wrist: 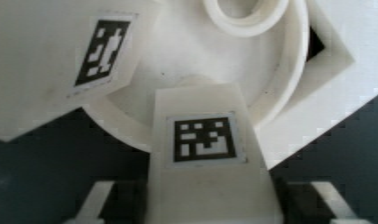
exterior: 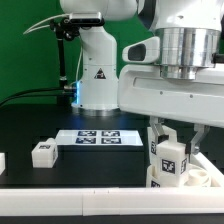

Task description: Assemble stool

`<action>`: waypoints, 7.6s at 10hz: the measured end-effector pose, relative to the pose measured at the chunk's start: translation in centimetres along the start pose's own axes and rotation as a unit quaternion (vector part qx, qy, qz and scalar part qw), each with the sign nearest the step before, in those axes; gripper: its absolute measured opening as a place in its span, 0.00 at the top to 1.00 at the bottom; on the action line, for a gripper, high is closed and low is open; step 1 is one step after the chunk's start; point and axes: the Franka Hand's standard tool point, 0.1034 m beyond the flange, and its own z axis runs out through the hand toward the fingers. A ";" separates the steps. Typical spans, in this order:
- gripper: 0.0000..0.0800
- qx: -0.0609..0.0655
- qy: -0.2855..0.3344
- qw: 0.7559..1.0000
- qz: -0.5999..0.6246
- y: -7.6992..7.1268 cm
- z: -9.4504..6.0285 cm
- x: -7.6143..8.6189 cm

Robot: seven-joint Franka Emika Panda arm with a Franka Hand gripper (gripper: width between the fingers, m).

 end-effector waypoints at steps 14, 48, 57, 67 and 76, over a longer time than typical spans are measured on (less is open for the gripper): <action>0.19 0.008 -0.021 0.952 0.305 4.2 -4.3 1.7; 0.19 -0.087 -0.350 0.856 -0.369 23.6 2.6 6.7; 0.19 -0.133 -0.490 0.807 -0.303 26.3 2.5 5.9; 0.19 -0.128 -0.418 0.842 -0.316 22.6 4.8 5.6; 0.19 -0.136 -0.446 0.840 -0.278 25.0 6.1 4.7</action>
Offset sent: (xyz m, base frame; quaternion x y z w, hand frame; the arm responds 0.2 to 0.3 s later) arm 0.0036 -0.0016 0.0022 0.0320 -0.0201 0.3289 0.9436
